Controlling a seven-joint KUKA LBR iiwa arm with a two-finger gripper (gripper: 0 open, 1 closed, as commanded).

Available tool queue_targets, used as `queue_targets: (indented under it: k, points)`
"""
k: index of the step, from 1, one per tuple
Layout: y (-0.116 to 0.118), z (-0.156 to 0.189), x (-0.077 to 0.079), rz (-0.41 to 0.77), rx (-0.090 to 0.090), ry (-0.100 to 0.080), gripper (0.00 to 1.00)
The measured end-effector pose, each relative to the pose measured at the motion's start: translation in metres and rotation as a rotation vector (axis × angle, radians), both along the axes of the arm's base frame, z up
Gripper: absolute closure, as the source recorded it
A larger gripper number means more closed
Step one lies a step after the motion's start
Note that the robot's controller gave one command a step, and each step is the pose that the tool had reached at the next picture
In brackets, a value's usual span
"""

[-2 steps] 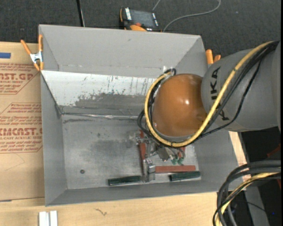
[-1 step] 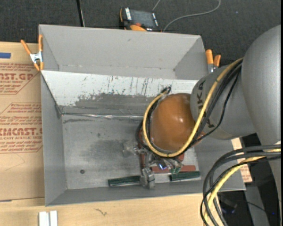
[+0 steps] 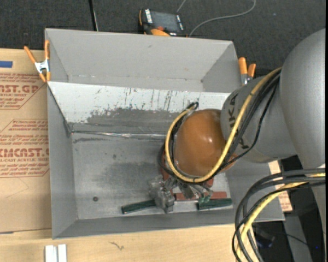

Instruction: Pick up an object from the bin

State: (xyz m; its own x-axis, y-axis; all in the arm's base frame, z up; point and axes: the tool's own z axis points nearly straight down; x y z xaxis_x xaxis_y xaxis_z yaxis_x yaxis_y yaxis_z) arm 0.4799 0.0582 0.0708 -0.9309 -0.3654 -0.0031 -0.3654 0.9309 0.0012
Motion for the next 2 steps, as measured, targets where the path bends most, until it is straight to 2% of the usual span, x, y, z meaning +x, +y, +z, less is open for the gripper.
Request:
queue_targets:
  k: [1,2]
  points:
    - [0.0,0.001,0.004,-0.001,0.003,-0.016,0.0]
    - [0.082,-0.001,0.014,0.038,0.002,0.0,0.0]
